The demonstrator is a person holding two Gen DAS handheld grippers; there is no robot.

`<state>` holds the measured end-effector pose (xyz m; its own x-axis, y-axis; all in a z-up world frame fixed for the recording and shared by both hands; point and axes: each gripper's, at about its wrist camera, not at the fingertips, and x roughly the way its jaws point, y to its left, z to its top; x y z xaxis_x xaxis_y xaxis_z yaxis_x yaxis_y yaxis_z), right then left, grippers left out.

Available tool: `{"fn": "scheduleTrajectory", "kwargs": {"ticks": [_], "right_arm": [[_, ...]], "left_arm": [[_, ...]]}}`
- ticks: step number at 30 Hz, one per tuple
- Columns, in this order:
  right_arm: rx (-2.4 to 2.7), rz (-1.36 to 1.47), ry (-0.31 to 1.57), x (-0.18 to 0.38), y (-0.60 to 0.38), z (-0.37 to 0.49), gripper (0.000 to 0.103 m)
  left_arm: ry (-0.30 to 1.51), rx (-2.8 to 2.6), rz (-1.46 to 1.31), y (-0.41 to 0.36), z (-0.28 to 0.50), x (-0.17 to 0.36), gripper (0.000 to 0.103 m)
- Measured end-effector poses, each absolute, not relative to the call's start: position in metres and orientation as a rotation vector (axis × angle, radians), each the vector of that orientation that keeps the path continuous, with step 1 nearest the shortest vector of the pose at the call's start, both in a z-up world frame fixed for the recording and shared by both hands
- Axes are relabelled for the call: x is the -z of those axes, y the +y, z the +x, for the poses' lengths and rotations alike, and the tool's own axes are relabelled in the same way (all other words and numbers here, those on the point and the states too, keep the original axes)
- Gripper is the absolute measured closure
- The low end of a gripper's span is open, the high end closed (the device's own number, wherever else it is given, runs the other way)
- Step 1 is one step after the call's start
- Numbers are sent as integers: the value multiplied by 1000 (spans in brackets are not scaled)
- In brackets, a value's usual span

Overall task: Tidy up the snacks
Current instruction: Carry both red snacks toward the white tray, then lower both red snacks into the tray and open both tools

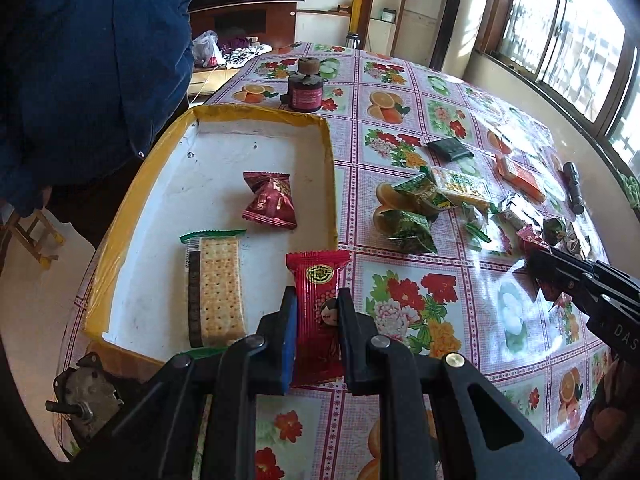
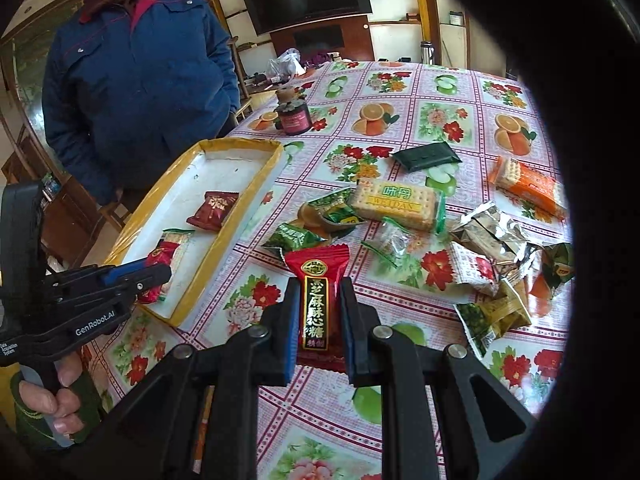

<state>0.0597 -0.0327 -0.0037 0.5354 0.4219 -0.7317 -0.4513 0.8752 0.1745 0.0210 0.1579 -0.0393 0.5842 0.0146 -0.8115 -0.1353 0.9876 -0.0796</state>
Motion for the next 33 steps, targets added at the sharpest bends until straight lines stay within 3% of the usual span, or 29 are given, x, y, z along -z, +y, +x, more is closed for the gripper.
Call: {"fn": "scheduleTrajectory", "kwargs": {"ticks": [33], "right_arm": [[-866, -38, 977, 39, 137, 110, 83]], "left_arm": [[1011, -211, -242, 230, 42, 70, 86]]}}
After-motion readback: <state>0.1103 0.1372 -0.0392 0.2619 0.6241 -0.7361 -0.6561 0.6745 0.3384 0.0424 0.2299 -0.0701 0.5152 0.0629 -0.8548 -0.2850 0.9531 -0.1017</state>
